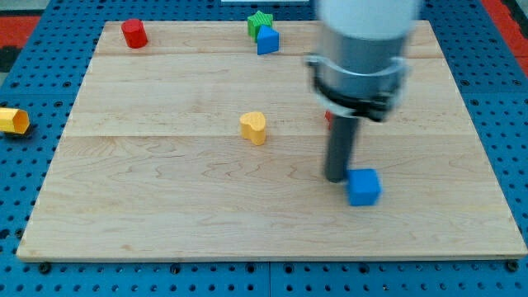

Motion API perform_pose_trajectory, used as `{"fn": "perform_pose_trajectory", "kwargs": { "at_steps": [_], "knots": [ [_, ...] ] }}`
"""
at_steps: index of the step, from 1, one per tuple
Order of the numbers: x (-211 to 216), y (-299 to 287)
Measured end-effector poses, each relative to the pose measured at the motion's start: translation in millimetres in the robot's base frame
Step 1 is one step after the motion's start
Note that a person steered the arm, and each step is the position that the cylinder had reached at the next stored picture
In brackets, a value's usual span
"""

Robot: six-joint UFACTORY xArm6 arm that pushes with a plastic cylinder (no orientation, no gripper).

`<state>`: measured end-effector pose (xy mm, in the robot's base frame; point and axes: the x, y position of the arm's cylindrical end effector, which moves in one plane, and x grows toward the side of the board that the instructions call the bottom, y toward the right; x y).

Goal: Push the yellow heart towards the center left

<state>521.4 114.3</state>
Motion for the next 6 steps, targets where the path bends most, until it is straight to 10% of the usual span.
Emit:
{"fn": "perform_pose_trajectory", "kwargs": {
  "at_steps": [3,6],
  "knots": [
    [-72.0,-41.6],
    [-84.7,-223.7]
  ]
}}
